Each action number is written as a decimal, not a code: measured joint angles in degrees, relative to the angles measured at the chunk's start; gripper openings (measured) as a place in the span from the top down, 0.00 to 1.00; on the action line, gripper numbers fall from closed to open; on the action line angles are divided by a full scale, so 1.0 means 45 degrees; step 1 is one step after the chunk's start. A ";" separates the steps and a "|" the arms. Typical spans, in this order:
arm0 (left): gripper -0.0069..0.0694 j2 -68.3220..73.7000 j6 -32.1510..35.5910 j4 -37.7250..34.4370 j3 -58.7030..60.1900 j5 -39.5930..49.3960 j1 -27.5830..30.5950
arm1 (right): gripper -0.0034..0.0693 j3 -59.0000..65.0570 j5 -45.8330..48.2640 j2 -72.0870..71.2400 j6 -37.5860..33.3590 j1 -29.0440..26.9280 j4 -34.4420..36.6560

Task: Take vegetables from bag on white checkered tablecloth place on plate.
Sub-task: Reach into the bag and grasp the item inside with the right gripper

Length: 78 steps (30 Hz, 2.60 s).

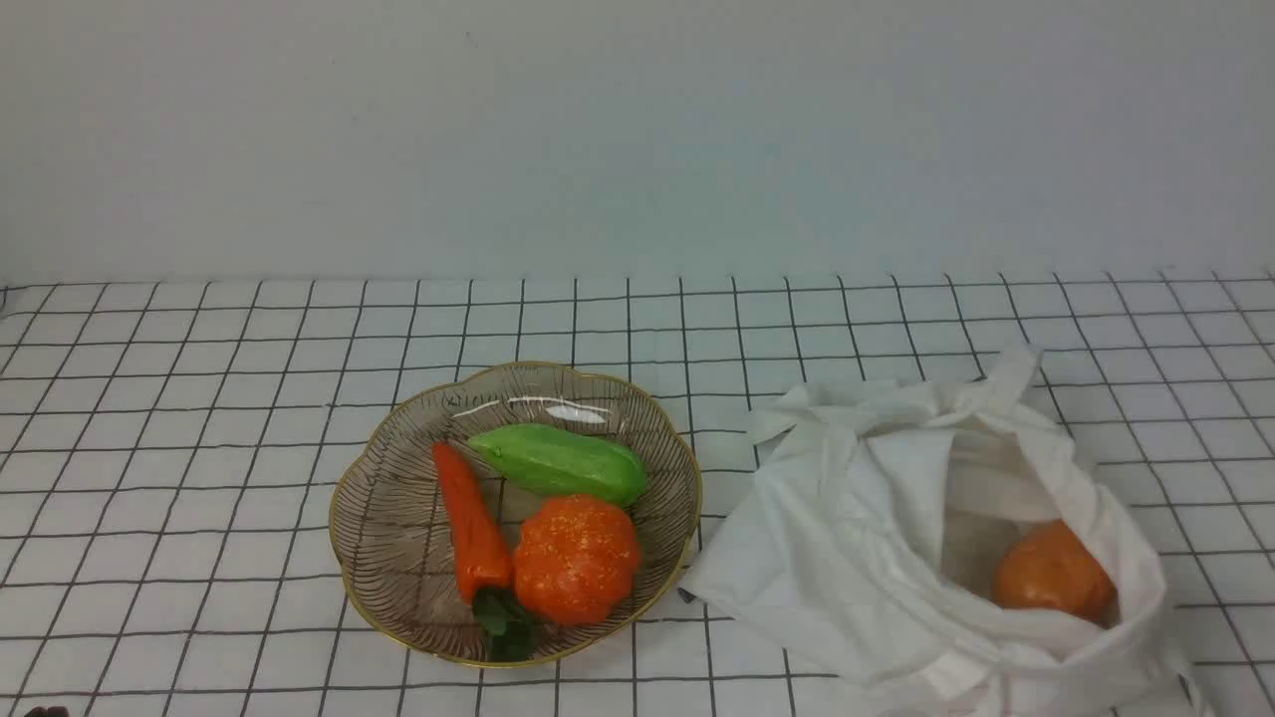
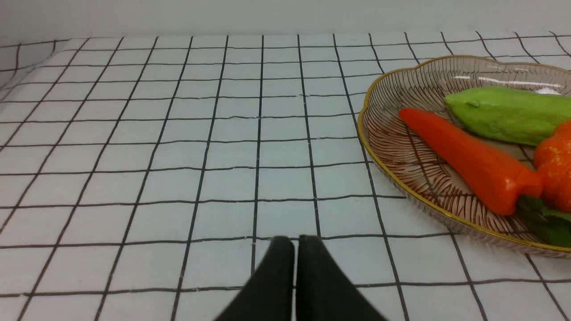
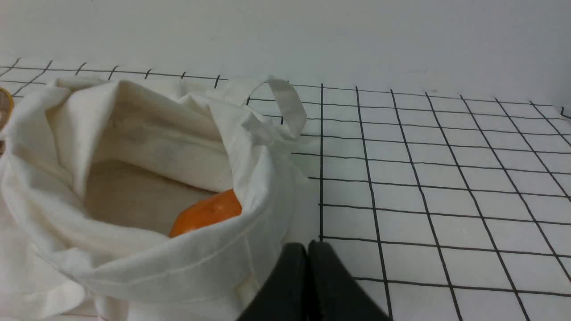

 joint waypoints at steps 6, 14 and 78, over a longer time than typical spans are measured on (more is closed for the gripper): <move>0.92 0.0000 0.0000 0.0000 0.0000 0.0000 0.0000 | 0.97 0.0000 0.0000 0.0000 0.0000 0.0000 0.0000; 0.92 0.0000 0.0000 0.0000 0.0000 0.0000 0.0000 | 0.97 0.0000 0.0000 0.0000 0.0000 0.0000 0.0000; 0.92 0.0000 0.0000 0.0000 0.0000 0.0000 0.0000 | 0.79 -1.0678 0.4552 1.8616 0.3569 0.3338 -0.0454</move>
